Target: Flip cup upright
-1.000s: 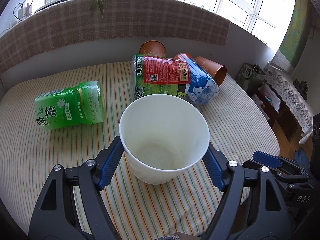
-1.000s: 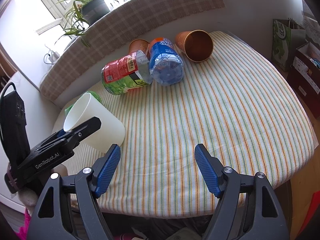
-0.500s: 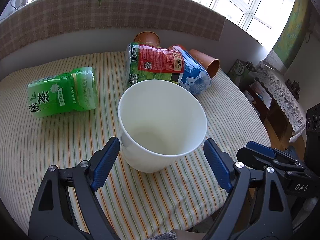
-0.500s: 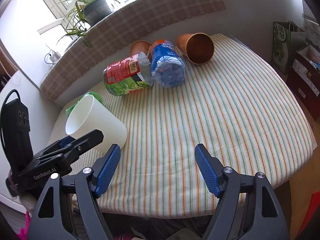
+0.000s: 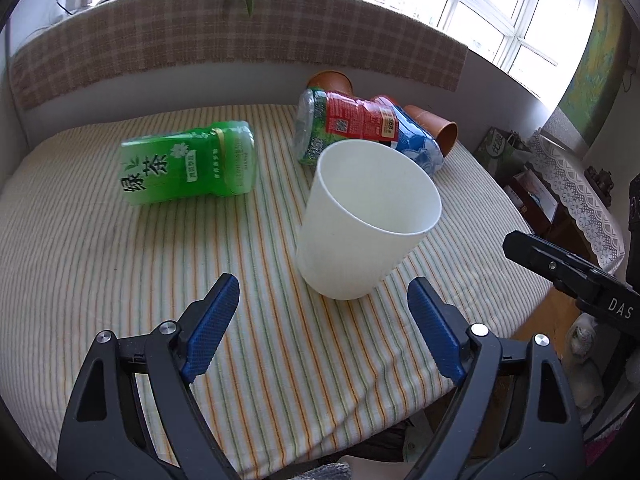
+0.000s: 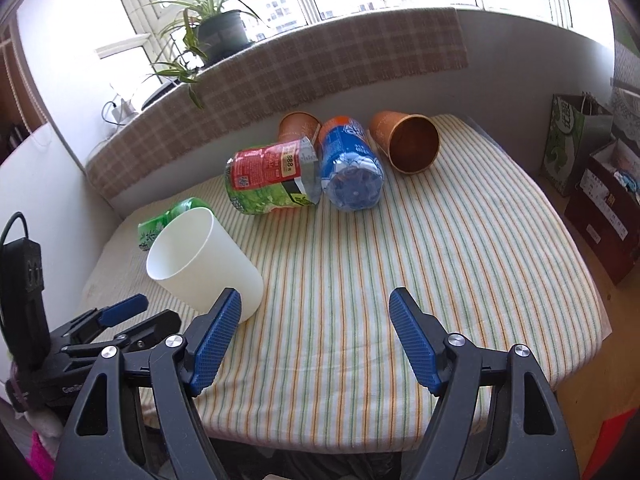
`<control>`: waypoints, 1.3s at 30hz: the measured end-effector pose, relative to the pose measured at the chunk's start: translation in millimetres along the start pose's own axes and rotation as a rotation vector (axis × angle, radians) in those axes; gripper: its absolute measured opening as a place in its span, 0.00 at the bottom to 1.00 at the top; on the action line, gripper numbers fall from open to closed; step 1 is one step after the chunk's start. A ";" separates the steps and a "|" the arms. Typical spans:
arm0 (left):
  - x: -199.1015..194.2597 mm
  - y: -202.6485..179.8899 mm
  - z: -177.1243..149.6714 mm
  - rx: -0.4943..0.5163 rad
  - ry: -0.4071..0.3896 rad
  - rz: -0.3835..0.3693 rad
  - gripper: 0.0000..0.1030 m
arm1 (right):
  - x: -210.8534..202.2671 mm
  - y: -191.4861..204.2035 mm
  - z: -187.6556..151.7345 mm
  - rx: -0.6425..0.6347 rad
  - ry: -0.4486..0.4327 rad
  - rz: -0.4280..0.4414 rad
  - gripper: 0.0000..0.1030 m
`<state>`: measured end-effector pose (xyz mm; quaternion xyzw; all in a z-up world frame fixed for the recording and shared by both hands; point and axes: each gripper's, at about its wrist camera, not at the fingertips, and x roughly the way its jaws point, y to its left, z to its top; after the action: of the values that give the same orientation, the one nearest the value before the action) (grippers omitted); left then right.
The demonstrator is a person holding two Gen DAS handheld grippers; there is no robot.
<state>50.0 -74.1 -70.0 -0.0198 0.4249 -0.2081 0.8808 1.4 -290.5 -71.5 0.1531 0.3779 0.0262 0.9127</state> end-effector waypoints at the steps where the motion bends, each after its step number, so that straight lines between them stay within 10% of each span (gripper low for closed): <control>1: -7.1 1.3 0.7 -0.006 -0.027 0.021 0.86 | -1.7 3.5 1.0 -0.014 -0.016 -0.007 0.74; 14: -94.6 -7.0 8.7 0.043 -0.380 0.207 0.98 | -35.9 48.4 13.9 -0.191 -0.264 -0.080 0.81; 39: -112.5 -0.6 11.2 0.008 -0.433 0.272 0.99 | -38.3 54.7 15.2 -0.168 -0.310 -0.107 0.89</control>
<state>-3.8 -33.1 20.5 -0.0031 0.2241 -0.0802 0.9712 -11.6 -248.7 -18.8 0.0582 0.2370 -0.0147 0.9697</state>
